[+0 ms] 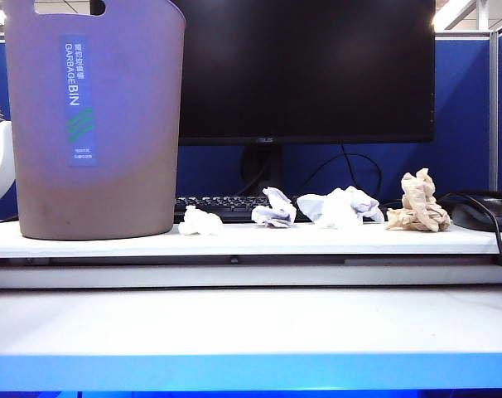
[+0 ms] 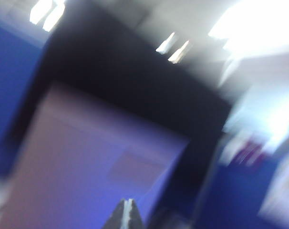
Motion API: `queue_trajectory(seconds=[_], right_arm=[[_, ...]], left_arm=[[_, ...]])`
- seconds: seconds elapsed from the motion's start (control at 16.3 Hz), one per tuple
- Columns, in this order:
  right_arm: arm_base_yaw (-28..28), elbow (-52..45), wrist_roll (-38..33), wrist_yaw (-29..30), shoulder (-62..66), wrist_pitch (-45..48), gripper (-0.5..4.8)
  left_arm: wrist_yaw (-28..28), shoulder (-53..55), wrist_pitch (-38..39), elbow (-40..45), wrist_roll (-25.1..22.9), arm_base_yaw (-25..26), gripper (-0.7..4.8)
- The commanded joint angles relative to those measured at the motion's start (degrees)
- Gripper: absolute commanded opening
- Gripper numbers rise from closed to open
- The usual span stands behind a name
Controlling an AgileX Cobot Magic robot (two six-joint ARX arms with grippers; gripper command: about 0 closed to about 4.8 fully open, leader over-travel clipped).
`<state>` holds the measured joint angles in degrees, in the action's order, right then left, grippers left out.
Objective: Pick up all paper balls from the table and place them in the pink trash can.
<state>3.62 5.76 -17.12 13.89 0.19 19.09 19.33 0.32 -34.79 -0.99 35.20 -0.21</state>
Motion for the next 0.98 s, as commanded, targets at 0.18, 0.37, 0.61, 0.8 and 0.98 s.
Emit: queue_trajectory(seconds=[0.18, 0.37, 0.61, 0.8, 0.98], right_arm=[[0.0, 20.6, 9.8, 3.2, 20.0, -2.6, -0.06], [0.1, 37.9, 15.5, 9.6, 45.5, -11.7, 0.81], [0.2, 52.8, 21.9, 7.4, 73.7, -27.2, 4.5], [1.0, 54.1, 21.9, 7.4, 86.0, -30.8, 4.79], [2.9, 54.1, 22.0, 5.3, 91.7, -29.7, 4.79]], left_arm=[[-4.9, 6.0, -4.0, -19.9, 7.7, 0.0, -0.05], [8.2, 23.4, 11.8, -39.8, -2.5, 0.0, -0.05], [22.4, 43.0, 25.8, -53.7, -7.1, -0.1, -0.05], [29.0, 51.8, 26.6, -53.9, -5.0, -4.8, -0.05], [25.6, 54.3, 26.9, -53.9, -9.4, -14.4, -0.05]])
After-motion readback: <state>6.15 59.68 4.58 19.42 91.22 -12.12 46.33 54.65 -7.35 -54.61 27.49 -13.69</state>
